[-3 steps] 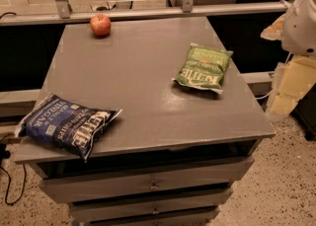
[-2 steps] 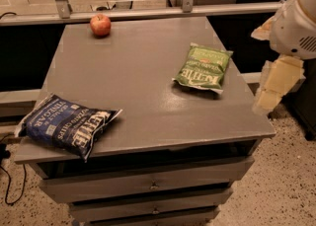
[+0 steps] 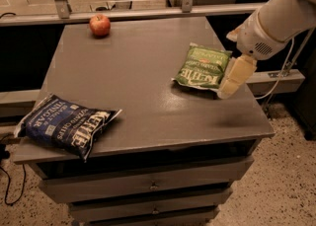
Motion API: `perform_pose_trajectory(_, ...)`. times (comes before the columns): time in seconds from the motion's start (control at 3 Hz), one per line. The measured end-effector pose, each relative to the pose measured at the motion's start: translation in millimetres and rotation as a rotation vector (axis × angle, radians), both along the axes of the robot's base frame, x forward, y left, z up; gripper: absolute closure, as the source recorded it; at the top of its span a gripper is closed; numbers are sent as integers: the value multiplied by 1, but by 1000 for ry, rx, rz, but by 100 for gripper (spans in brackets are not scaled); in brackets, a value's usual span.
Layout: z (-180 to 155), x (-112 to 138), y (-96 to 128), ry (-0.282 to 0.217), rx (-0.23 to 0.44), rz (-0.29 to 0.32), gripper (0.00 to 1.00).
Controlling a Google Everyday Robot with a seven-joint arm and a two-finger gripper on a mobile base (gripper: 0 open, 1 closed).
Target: Pick green jalapeno chip bag
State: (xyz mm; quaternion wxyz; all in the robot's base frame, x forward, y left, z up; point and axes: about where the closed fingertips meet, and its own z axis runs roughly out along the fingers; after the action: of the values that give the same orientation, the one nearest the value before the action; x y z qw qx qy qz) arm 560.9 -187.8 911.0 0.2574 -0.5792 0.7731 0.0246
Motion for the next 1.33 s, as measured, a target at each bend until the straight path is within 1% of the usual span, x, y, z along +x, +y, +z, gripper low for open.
perform_pose_trajectory(0.33, -29, 38, 4, -31, 60, -29, 0)
perform_pose_trajectory(0.67, -50, 63, 6, -24, 143, -70, 0)
perform_pose_trajectory(1.0, -67, 77, 11, 12, 213, -110, 18)
perform_pose_trajectory(1.33, -68, 84, 18, 36, 265, -122, 41)
